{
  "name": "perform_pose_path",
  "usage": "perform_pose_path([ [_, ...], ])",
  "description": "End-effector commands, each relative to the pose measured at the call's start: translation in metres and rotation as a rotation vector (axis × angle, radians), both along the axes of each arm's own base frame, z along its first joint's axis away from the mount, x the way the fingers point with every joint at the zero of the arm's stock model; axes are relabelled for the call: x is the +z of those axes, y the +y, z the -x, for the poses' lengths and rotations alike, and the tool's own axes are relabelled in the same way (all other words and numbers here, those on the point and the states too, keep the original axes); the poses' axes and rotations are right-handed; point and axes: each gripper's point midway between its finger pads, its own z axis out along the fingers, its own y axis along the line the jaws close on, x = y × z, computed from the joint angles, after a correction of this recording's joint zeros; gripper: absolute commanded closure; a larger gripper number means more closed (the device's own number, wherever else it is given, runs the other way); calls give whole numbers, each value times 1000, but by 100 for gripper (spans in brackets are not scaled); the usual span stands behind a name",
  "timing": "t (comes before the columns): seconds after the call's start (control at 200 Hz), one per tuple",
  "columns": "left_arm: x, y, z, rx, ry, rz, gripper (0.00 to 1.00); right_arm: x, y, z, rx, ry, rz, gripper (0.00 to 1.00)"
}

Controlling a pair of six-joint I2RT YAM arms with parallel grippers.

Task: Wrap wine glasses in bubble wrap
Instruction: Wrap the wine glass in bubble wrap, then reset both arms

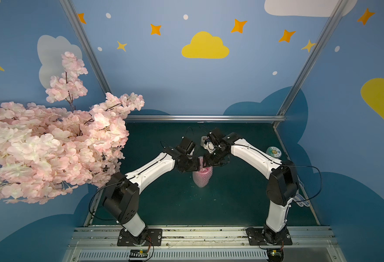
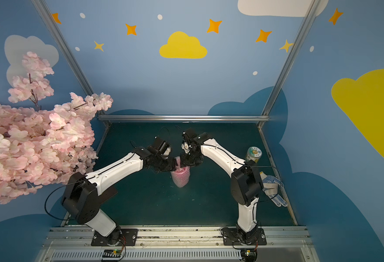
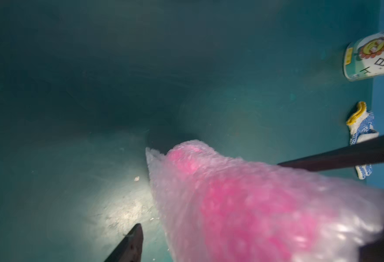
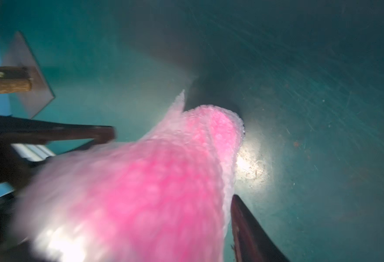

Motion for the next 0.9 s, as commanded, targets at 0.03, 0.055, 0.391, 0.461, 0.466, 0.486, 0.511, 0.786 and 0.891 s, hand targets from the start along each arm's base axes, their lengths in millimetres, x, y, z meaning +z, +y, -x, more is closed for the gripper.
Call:
perform_pose_path([
  [0.03, 30, 12, 1, 32, -10, 101, 30, -27, -16, 3, -14, 12, 117, 51],
  [0.055, 36, 11, 1, 34, -16, 133, 29, -25, -17, 2, -13, 7, 121, 51],
  [0.391, 93, 20, -5, 23, -128, 418, 25, 76, 3, -1, 9, -62, -130, 41],
  [0.461, 106, 25, -10, -1, -209, 425, 22, 97, 1, 3, 10, -64, -199, 36],
  [0.466, 106, 26, -11, -2, -216, 423, 22, 98, 1, 3, 10, -64, -204, 36],
  [0.486, 108, 28, -12, -3, -237, 415, 20, 104, 0, 4, 8, -64, -222, 35],
  [0.511, 110, 33, -15, 7, -264, 399, 17, 110, -3, 5, 5, -63, -241, 34],
  [0.786, 81, 179, -56, 263, -849, -313, 0, 104, -132, -58, -282, -472, -8, 15],
  [0.891, 22, 250, -55, 336, -793, -540, 0, 66, -189, -86, -385, -865, 149, 14],
])
